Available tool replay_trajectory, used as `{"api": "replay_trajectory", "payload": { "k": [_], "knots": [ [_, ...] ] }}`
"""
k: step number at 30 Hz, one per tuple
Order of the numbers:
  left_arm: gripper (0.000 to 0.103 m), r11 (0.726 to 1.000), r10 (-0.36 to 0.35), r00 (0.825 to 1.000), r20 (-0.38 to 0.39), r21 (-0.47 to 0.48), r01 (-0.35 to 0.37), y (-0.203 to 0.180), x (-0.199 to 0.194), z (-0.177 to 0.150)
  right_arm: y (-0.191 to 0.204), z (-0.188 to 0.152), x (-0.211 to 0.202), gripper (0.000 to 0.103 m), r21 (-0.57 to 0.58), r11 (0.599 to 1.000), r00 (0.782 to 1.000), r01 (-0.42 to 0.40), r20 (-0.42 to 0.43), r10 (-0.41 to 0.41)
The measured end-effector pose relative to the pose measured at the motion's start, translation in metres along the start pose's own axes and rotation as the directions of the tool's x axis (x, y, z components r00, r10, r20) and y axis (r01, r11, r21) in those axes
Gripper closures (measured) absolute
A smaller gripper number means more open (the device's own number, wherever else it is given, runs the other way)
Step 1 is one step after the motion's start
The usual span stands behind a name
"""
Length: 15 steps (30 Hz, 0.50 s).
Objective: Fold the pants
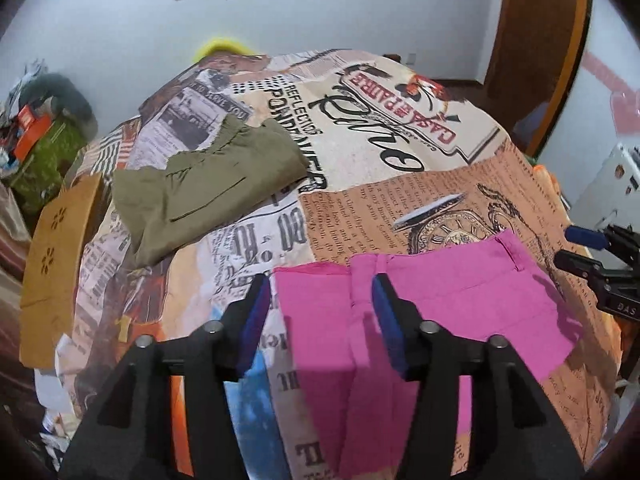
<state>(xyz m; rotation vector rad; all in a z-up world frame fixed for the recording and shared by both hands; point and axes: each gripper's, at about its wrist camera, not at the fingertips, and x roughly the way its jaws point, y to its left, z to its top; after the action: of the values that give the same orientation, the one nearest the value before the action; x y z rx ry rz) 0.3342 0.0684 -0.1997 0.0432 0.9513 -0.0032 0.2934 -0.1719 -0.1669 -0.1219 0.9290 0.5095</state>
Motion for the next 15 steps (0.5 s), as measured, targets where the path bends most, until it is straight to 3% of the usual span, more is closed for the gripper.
{"api": "replay_trajectory", "payload": {
  "k": [4, 7, 10, 15],
  "knots": [
    [0.044, 0.999, -0.02, 0.998, -0.054, -0.028, 0.018, 0.01, 0.006, -0.017, 0.003, -0.009, -0.007, 0.043, 0.006, 1.0, 1.0, -0.009, 0.0, 0.009],
    [0.043, 0.996, -0.071, 0.992, -0.109, -0.065, 0.064, 0.014, 0.015, -0.034, 0.004, -0.02, -0.005, 0.043, 0.018, 1.0, 1.0, -0.026, -0.015, 0.026],
    [0.034, 0.991, -0.117, 0.98, -0.16, -0.089, 0.104, 0.013, 0.024, -0.048, 0.005, -0.029, 0.002, 0.043, 0.043, 0.998, 0.998, -0.045, -0.046, 0.047],
    [0.033, 0.988, -0.135, 0.976, -0.173, -0.1, 0.119, 0.011, 0.03, -0.054, 0.002, -0.044, 0.016, 0.043, 0.097, 0.993, 0.994, -0.07, -0.08, 0.078]
  ]
}}
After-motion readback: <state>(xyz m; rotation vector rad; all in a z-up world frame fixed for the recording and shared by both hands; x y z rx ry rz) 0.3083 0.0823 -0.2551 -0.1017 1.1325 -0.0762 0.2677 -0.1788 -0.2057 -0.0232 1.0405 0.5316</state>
